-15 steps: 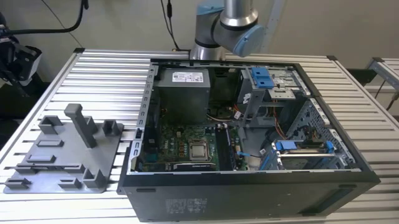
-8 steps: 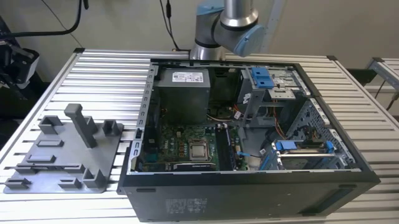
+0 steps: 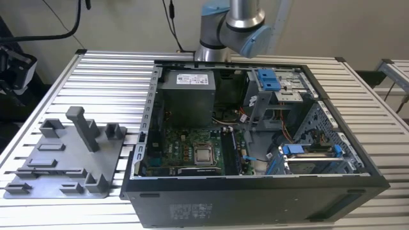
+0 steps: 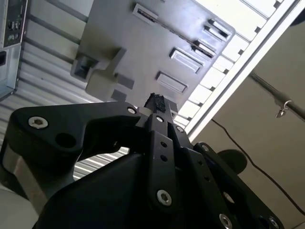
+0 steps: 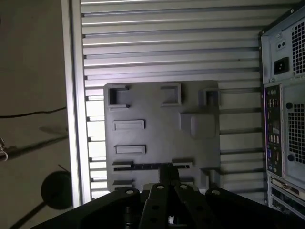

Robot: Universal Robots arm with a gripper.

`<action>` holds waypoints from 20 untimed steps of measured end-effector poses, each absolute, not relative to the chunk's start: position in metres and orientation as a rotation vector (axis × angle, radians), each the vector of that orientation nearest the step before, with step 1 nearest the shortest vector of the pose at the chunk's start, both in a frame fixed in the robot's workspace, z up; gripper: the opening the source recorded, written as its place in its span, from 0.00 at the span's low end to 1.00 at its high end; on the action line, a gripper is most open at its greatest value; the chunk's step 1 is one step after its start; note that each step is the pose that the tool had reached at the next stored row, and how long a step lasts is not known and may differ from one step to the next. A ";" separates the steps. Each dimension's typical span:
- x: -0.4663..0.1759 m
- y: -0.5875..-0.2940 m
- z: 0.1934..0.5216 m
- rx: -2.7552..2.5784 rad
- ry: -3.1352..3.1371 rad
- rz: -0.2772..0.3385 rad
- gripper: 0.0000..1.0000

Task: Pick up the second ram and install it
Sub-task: 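Reach for the second ram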

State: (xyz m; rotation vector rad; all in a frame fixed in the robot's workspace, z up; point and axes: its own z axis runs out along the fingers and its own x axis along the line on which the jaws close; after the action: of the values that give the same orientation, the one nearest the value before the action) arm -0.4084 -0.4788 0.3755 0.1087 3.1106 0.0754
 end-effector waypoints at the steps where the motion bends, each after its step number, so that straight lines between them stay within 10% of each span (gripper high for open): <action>1: -0.408 -0.480 0.376 0.109 3.111 0.075 0.11; 20: -0.409 -0.514 0.376 0.109 3.111 0.075 0.11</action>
State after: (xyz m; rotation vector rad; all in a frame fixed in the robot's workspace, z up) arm -0.4086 -0.5141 0.3755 0.1087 3.1107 0.0752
